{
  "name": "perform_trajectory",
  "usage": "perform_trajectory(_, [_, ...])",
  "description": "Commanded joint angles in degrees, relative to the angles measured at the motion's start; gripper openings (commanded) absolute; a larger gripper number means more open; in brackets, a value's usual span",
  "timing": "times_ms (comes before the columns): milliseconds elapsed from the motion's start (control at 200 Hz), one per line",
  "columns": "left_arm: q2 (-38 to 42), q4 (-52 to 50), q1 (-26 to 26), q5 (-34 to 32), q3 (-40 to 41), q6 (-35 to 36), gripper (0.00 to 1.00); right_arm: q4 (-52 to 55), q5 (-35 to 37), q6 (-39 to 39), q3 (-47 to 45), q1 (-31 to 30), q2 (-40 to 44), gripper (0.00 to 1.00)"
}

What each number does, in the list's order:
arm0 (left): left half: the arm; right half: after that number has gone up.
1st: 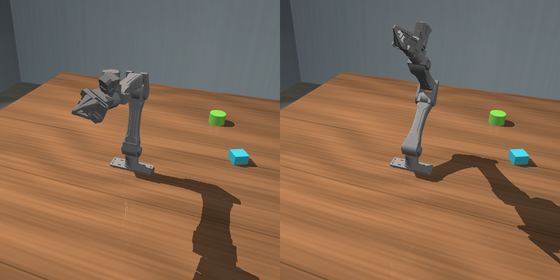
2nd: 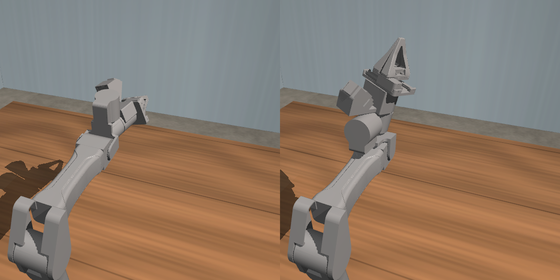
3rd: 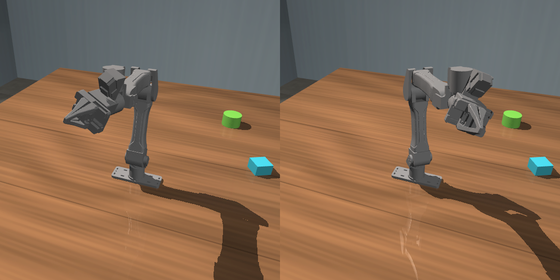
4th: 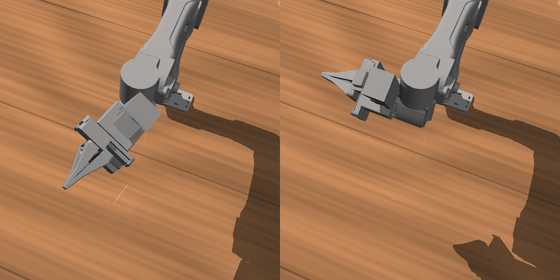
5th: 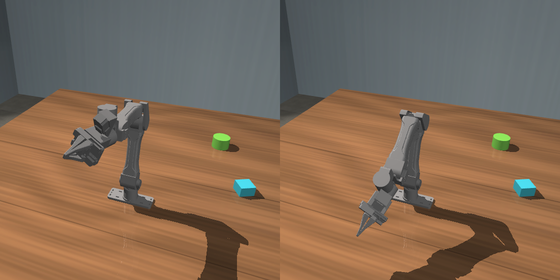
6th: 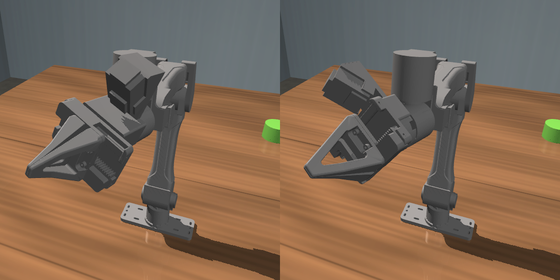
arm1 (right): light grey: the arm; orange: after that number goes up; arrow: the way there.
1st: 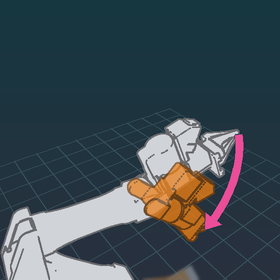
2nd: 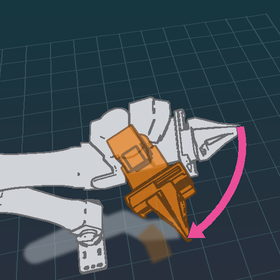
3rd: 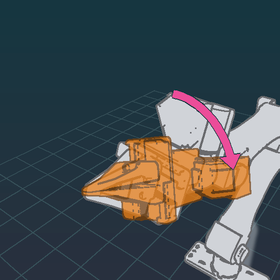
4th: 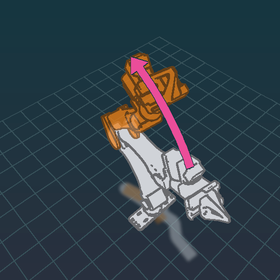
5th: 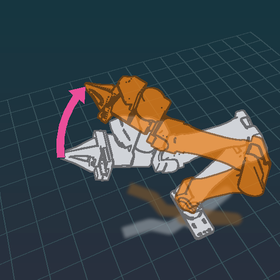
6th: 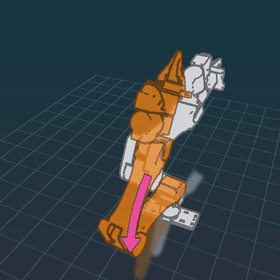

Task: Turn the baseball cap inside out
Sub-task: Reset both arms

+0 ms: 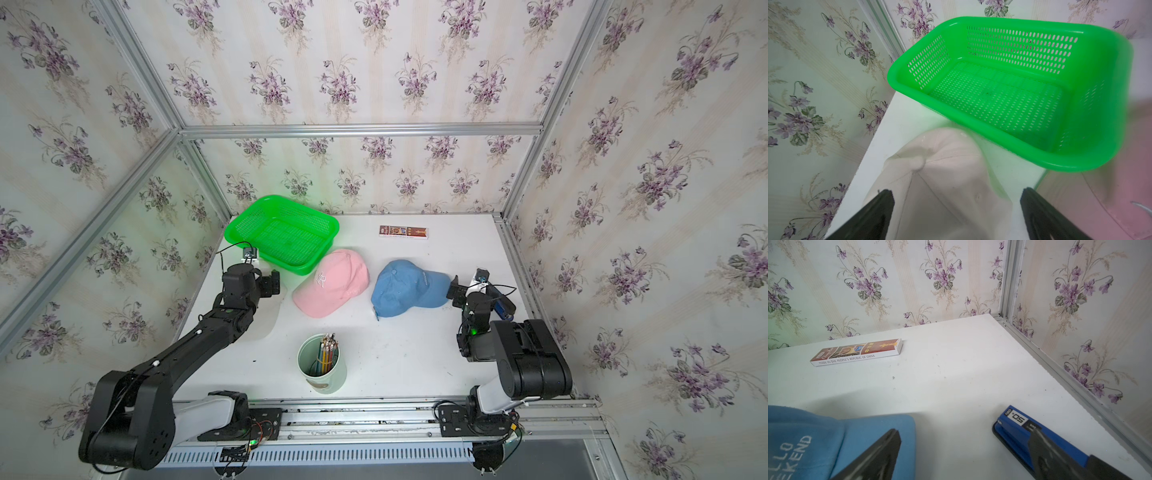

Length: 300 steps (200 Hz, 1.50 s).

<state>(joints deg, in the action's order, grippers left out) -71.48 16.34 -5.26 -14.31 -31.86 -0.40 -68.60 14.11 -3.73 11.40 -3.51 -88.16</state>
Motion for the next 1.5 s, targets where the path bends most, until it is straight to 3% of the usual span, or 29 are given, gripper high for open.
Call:
perform_trajectory(0, [-2.17,14.69,0.07,0.67,2.91,1.35,0.99,-8.79,-0.86,0.94,-0.22,-0.18,-0.23,1.0])
perform_trajectory(270, [-1.2,14.01,0.11,0.6,4.32,4.9,0.99,-8.92,-0.73,1.09,-0.32,-0.27,-0.25,1.0])
perform_trajectory(410, [-3.24,23.57,0.51,3.0,9.97,3.86,0.99,-8.92,-0.75,1.09,-0.32,-0.27,-0.23,1.0])
perform_trajectory(510, [-7.16,39.09,0.56,2.78,15.98,3.79,0.99,-8.92,-0.68,1.09,-0.32,-0.27,-0.23,1.0])
perform_trajectory(759, [-18.16,50.81,0.6,8.96,16.92,7.11,0.99,-8.92,-0.82,1.01,-0.32,-0.27,-0.24,1.0])
perform_trajectory(934, [-15.91,38.01,1.47,12.61,12.04,6.91,0.99,-8.84,-0.74,1.09,-0.23,-0.27,-0.21,1.0])
perform_trajectory(1169, [-16.16,38.98,1.43,9.34,12.27,5.93,0.99,-8.92,-0.73,1.09,-0.2,-0.27,-0.25,1.0])
perform_trajectory(1309, [-14.25,49.02,1.39,7.83,17.87,5.55,0.99,-8.92,-0.74,1.09,-0.24,-0.27,-0.23,1.0])
perform_trajectory(1494, [-10.26,40.33,1.32,8.82,16.28,5.13,0.99,-8.86,-0.67,1.09,-0.23,-0.27,-0.25,1.0])
